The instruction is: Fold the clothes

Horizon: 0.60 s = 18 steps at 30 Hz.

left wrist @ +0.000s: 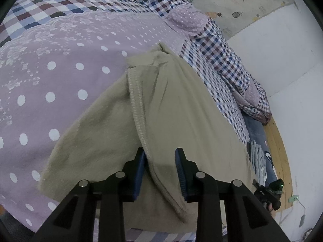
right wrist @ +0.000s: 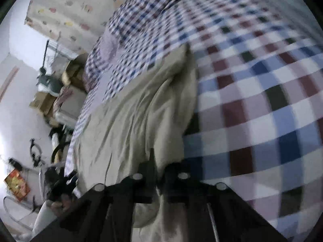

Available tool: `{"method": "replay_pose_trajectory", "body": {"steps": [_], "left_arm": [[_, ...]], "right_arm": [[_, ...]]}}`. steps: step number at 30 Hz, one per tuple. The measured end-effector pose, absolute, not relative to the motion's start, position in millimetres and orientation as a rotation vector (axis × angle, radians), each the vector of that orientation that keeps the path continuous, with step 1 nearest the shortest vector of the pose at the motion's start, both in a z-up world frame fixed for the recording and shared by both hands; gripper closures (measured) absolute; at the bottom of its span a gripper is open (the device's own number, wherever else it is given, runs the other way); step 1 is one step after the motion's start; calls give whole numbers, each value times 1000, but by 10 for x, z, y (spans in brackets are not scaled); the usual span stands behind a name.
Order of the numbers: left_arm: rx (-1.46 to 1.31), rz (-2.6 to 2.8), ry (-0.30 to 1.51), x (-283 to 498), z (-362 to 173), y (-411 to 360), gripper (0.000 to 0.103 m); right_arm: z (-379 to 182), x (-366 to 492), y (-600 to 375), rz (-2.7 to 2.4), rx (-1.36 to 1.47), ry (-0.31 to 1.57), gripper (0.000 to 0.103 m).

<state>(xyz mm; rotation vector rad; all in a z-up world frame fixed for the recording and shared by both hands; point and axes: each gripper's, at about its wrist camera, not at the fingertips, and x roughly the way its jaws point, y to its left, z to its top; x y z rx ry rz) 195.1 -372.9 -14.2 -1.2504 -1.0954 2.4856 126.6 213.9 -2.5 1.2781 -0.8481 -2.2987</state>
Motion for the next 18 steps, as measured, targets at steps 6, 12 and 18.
{"method": "replay_pose_trajectory", "body": {"steps": [6,12,18], "left_arm": [[-1239,2477,-1128,1977,-149,-3799,71],[-1204,2494,-1191,2073,-115,-3939,69],[-1167,2512,-1301,2247,-138,-4227,48]], "right_arm": [[224,1644,2657,-2401,1101,-1062,99],[195,2144,3274,-2664,1050,-1349,97],[438,2284,2801,-2863,1026,-1086,96]]}}
